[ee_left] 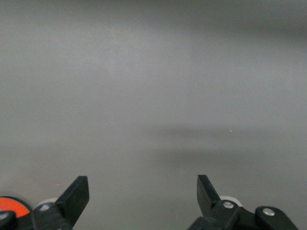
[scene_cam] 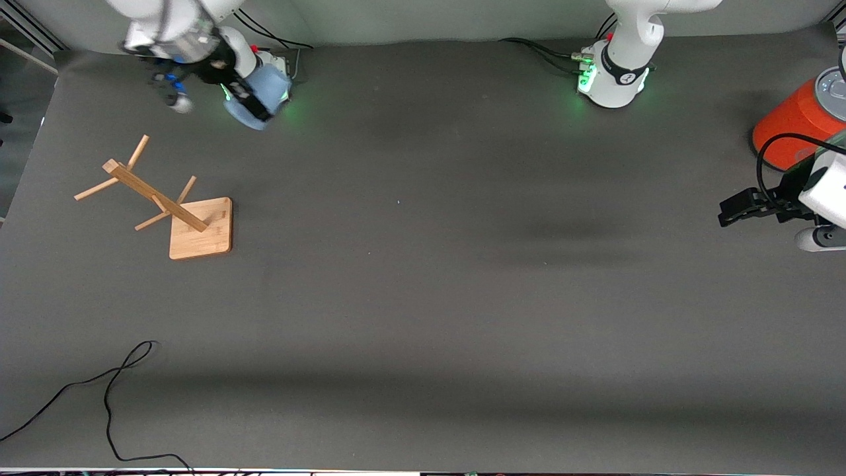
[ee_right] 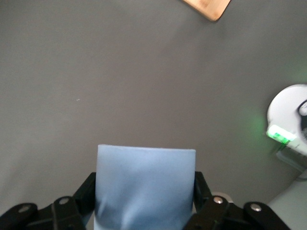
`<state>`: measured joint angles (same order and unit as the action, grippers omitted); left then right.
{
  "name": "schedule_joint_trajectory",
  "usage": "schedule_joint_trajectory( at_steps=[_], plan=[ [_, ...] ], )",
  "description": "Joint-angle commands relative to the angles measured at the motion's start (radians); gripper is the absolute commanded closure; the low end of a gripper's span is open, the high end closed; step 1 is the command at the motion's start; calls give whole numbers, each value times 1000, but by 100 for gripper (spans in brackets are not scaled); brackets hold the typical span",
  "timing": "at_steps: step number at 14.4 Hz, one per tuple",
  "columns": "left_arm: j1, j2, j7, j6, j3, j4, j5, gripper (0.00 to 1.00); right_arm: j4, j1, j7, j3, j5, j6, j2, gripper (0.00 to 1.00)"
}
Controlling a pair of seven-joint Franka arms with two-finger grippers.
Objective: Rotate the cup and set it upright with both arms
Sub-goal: 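Lift the blue cup off the stand and carry it to mid-table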
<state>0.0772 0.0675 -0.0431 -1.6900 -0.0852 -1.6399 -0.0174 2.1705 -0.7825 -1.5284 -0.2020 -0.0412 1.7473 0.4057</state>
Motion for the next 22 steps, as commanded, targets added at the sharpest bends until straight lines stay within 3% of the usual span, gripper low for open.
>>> schedule_joint_trajectory(
  at_steps=[1, 5, 11, 15, 22],
  plan=[
    [-4, 0, 35, 4, -5, 14, -6, 0, -340, -75, -140, -8, -49, -26, -357, 72],
    [-5, -3, 37, 21, -5, 31, -4, 0, -690, -165, -384, -8, -58, -28, -715, 72],
    [-4, -9, 34, 49, -5, 54, -6, 0, -1030, -230, -738, -8, -54, -22, -1128, 72],
    [4, -11, 32, 69, -5, 68, 7, 0, -1057, -268, -866, -8, -48, 104, -1266, 72],
    [3, 1, 34, 67, -1, 65, 13, 0, -1057, -290, -938, -8, -46, 222, -1403, 74]
  ],
)
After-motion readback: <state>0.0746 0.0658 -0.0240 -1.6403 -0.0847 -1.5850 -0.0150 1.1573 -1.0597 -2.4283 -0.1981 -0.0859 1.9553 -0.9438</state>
